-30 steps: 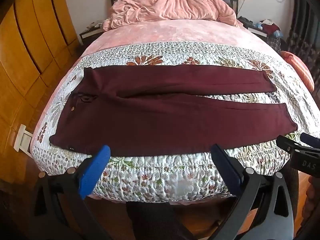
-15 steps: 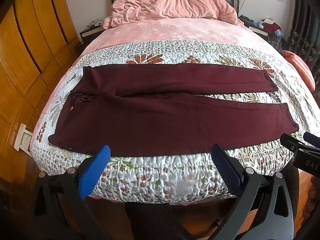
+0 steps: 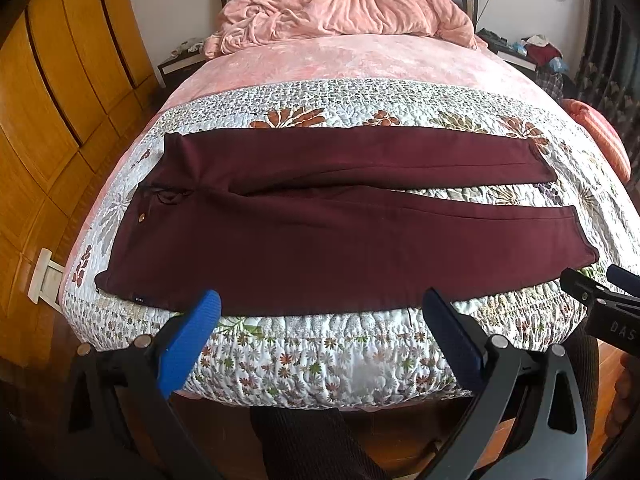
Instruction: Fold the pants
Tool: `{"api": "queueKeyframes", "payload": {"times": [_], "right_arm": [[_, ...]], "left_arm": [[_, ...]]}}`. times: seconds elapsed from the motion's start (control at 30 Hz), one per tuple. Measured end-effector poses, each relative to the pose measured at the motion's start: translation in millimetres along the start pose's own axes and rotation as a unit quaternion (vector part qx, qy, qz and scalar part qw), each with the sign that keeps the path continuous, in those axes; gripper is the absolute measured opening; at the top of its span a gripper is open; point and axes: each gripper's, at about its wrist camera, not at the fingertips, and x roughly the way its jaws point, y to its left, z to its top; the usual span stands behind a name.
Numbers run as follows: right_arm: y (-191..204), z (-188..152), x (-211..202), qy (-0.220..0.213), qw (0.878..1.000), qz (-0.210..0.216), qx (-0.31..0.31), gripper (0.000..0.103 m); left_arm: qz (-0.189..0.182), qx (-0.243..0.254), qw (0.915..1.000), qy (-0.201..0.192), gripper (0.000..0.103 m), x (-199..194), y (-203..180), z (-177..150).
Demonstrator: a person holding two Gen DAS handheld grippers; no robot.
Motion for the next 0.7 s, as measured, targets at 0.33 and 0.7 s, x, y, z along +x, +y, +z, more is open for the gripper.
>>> {"api": "queueKeyframes", "payload": {"times": [0.33, 0.7], "right_arm": [[-1.4, 2.0, 2.3, 0.002, 1.000, -0.002, -0.002, 0.099], [0.3, 1.7, 1.4, -0.001, 1.000, -0.005, -0.001, 0.099]], "left_arm": [[-0.002, 0.003, 1.0000, 0.002, 0.100, 5.4, -1.6, 4.0], [-0.002, 0.003, 1.0000, 0.003, 0.100, 5.6, -2.3, 3.9]]}}
